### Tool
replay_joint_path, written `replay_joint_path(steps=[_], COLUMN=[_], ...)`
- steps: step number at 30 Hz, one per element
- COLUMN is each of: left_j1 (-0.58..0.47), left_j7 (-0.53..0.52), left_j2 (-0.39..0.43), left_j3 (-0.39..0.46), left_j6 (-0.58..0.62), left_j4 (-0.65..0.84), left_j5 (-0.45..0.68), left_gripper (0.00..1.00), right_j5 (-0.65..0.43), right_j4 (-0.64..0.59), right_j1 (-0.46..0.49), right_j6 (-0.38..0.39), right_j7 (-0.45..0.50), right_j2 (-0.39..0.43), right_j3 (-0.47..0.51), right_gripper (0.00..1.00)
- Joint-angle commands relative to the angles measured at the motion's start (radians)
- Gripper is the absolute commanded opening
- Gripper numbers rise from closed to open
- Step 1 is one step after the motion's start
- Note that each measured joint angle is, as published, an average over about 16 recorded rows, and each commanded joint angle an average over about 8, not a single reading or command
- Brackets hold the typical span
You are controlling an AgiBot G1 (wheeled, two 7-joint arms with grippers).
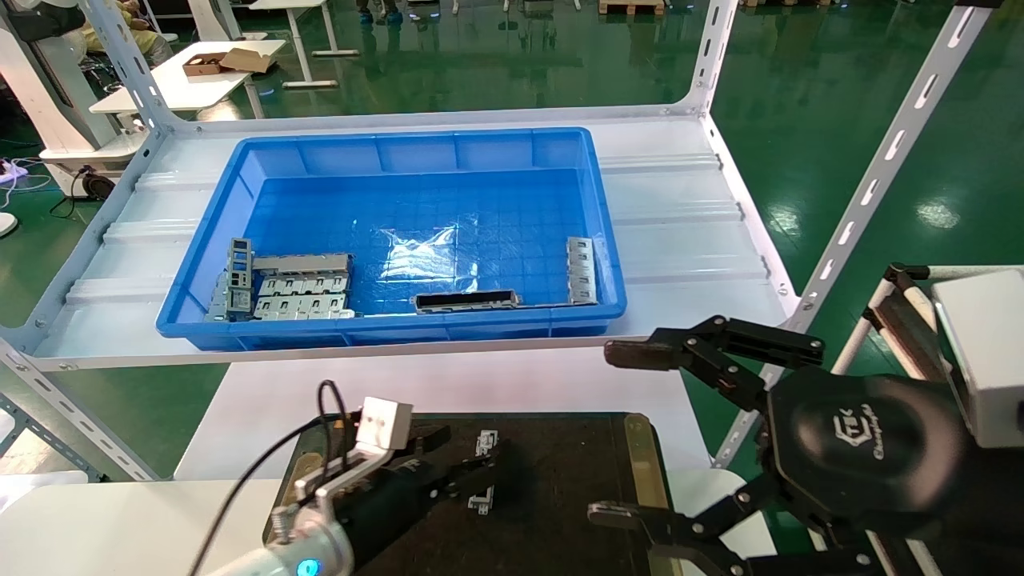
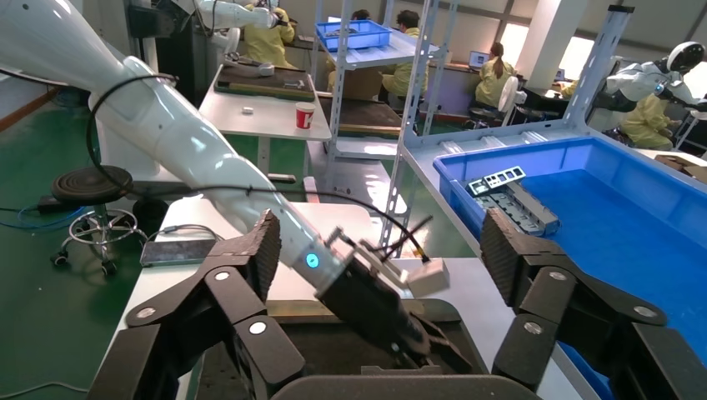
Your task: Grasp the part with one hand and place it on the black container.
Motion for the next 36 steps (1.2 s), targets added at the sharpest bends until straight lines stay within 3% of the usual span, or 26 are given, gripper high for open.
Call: replay_joint_path(steps=[1, 14, 25, 33, 36], left_j1=[0.006, -0.004, 0.032, 0.068, 0.075], left_j7=[-0.001, 0.142, 0.464, 0.73, 0.781], left_j2=[-0.039, -0.227, -0.313, -0.304, -0.296], left_j3=[-0.019, -0.183, -0.356, -0.466, -0.488], left_j6=[0.029, 0.354, 0.664, 0.857, 0.9], left_j4=[-0.037, -0.061, -0.032, 0.063, 0.089], left_j5=[0.011, -0.074, -0.256, -0.39, -0.422], left_gripper=[1.0, 1.0, 1.0, 1.0, 1.0], right_j5=[0.0, 0.001, 0.001, 0.001, 0.001], right_j4=[0.0, 0.0, 0.0, 0.0, 0.0], right_j1=[0.0, 0.0, 0.0, 0.0, 0.0], right_j6=[0.0, 0.0, 0.001, 0.001, 0.001], right_j7=[0.0, 0.0, -0.001, -0.001, -0.001], right_j2=[0.0, 0.0, 0.001, 0.001, 0.001], right_j3=[0.0, -0.001, -0.001, -0.002, -0.002], right_gripper=[1.0, 1.0, 1.0, 1.0, 1.0])
